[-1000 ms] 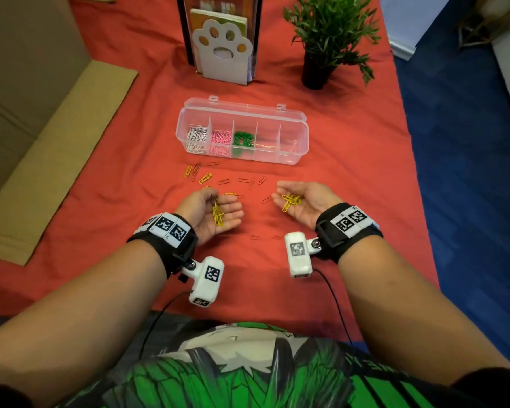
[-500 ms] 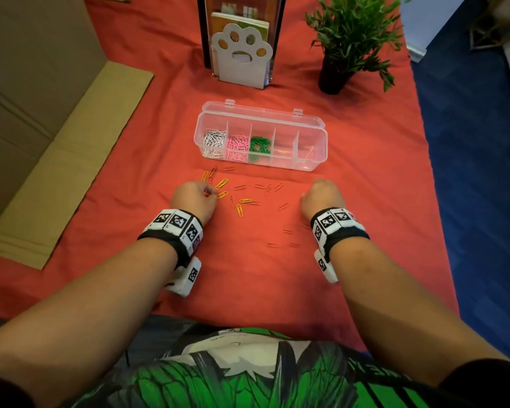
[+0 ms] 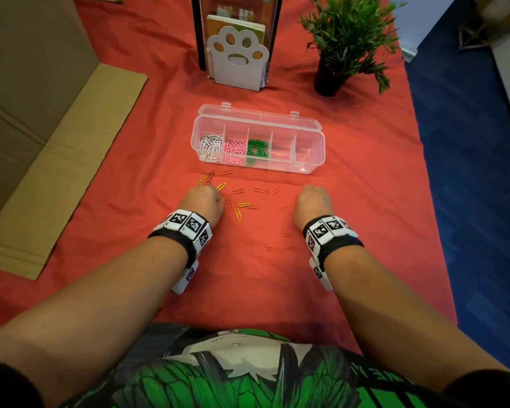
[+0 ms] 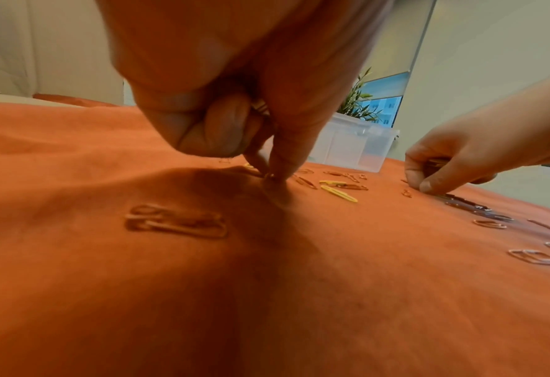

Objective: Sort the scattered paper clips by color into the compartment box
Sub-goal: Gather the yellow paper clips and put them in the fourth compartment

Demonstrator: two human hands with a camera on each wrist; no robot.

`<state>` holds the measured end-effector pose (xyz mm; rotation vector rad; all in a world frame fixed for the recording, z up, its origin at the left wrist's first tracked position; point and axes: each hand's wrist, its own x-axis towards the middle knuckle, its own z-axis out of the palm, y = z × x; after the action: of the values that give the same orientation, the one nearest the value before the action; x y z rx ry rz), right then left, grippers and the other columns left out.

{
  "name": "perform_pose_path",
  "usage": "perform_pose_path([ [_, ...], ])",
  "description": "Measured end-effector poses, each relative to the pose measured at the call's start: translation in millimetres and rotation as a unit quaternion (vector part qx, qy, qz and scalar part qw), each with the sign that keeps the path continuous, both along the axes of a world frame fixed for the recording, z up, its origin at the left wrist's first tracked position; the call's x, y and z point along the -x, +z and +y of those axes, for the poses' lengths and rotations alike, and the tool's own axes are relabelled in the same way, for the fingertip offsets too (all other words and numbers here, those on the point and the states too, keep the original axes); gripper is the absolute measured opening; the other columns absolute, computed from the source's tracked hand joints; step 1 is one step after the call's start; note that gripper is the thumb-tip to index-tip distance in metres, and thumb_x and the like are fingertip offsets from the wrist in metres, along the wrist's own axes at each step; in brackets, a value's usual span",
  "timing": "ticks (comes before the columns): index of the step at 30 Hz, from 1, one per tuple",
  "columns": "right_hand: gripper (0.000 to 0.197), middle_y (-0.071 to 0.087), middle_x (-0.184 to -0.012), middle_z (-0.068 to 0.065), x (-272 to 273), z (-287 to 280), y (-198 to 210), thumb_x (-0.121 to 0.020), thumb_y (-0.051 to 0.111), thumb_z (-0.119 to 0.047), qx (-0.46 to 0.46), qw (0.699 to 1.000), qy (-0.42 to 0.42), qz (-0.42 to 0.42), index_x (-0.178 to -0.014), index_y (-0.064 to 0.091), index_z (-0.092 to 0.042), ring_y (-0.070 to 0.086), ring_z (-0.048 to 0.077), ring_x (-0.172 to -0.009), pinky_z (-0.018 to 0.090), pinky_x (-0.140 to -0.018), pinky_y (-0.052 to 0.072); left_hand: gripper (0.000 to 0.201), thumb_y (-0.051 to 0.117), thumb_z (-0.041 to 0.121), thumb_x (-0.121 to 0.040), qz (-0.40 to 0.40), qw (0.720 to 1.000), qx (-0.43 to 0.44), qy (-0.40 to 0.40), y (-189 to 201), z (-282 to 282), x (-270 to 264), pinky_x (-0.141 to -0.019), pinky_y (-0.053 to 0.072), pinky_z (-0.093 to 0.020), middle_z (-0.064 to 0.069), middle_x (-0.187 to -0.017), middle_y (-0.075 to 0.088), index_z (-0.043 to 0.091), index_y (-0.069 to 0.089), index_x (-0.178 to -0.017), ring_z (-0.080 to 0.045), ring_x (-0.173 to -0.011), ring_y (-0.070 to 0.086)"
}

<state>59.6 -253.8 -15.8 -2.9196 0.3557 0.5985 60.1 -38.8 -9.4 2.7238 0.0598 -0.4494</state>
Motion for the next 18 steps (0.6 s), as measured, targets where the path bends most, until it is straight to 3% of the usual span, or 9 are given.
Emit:
perform_pose_path([
  [4,0.034,0.047,-0.120,0.022,2.3,1.3,-1.3,-0.080,0.044,0.000,-0.021,1.000,-0.003,-0.003,-0.114,0.042,-0.001,0.047,0.037,-0.113,0.041,-0.096,0.043,0.016,0.046,0.022,-0.087,0.059,0.990,0.082,0.093,2.4,3.3,-2.2,-0.077,0.044,-0.034,-0.013,-0.083,0.059,0.013,0.055,-0.077,-0.031,-0.083,0.056],
  [6,0.034,0.048,-0.119,0.021,2.4,1.0,-0.8,-0.079,0.046,-0.001,-0.033,0.999,-0.015,0.002,-0.113,0.040,-0.002,0.048,0.037,-0.113,0.041,-0.096,0.043,0.020,0.041,0.021,-0.084,0.140,0.949,0.228,0.166,9.7,7.2,-4.1,-0.066,0.045,-0.031,-0.008,-0.071,0.051,0.017,0.044,-0.065,-0.024,-0.066,0.048],
  [8,0.034,0.048,-0.119,0.022,3.3,2.6,0.3,-0.079,0.046,-0.002,-0.039,0.999,-0.015,0.004,-0.113,0.040,-0.002,0.049,0.038,-0.112,0.042,-0.096,0.044,0.015,0.036,0.016,-0.074,0.186,0.843,0.423,0.277,17.3,10.2,-2.7,-0.045,0.032,-0.020,0.000,-0.048,0.045,0.018,0.038,-0.060,-0.017,-0.043,0.037],
  [10,0.034,0.050,-0.119,0.022,2.4,3.9,2.5,-0.080,0.045,-0.003,-0.066,0.997,-0.035,0.010,-0.114,0.041,-0.002,0.050,0.038,-0.112,0.042,-0.096,0.044,0.003,0.034,0.014,-0.061,0.214,0.710,0.586,0.328,24.7,14.1,-0.8,-0.043,0.024,-0.016,0.000,-0.044,0.041,0.016,0.036,-0.058,-0.014,-0.041,0.031],
  [12,0.029,0.057,-0.115,0.019,-0.9,4.9,6.9,-0.083,0.045,-0.002,-0.144,0.987,-0.069,0.033,-0.111,0.050,-0.002,0.056,0.034,-0.108,0.036,-0.092,0.046,0.006,0.034,0.020,-0.053,0.222,0.640,0.670,0.303,30.7,18.4,1.6,-0.045,0.026,-0.018,-0.003,-0.051,0.039,0.014,0.035,-0.054,-0.015,-0.044,0.032],
  [13,0.024,0.062,-0.107,0.018,-2.9,5.6,10.6,-0.085,0.043,-0.001,-0.213,0.972,-0.090,0.050,-0.104,0.057,-0.002,0.062,0.028,-0.097,0.031,-0.082,0.049,0.008,0.035,0.022,-0.052,0.223,0.620,0.693,0.292,31.8,21.4,1.6,-0.045,0.027,-0.018,-0.004,-0.053,0.040,0.014,0.036,-0.054,-0.016,-0.045,0.033],
  [15,0.026,0.058,-0.075,0.012,-5.1,7.6,19.6,-0.087,0.037,0.001,-0.389,0.900,-0.183,0.072,-0.080,0.061,-0.009,0.057,0.017,-0.054,0.022,-0.046,0.042,0.013,0.035,0.023,-0.053,0.226,0.599,0.710,0.292,33.7,23.3,0.3,-0.045,0.030,-0.018,-0.005,-0.054,0.043,0.012,0.041,-0.055,-0.016,-0.046,0.037],
  [16,0.029,0.048,-0.064,0.007,-5.8,7.4,24.7,-0.085,0.034,0.003,-0.474,0.840,-0.254,0.072,-0.072,0.055,-0.012,0.043,0.013,-0.043,0.018,-0.039,0.032,0.016,0.036,0.022,-0.054,0.227,0.597,0.707,0.303,34.7,22.3,-0.9,-0.045,0.034,-0.018,-0.006,-0.055,0.047,0.011,0.046,-0.058,-0.017,-0.046,0.040],
  [18,0.022,0.037,-0.059,0.002,-6.7,5.1,34.7,-0.073,0.033,0.004,-0.610,0.708,-0.348,0.076,-0.068,0.048,-0.012,0.034,0.011,-0.042,0.019,-0.040,0.026,0.019,0.037,0.018,-0.061,0.239,0.603,0.685,0.331,38.0,16.9,-4.2,-0.045,0.044,-0.017,-0.006,-0.056,0.057,0.010,0.054,-0.067,-0.017,-0.046,0.052],
])
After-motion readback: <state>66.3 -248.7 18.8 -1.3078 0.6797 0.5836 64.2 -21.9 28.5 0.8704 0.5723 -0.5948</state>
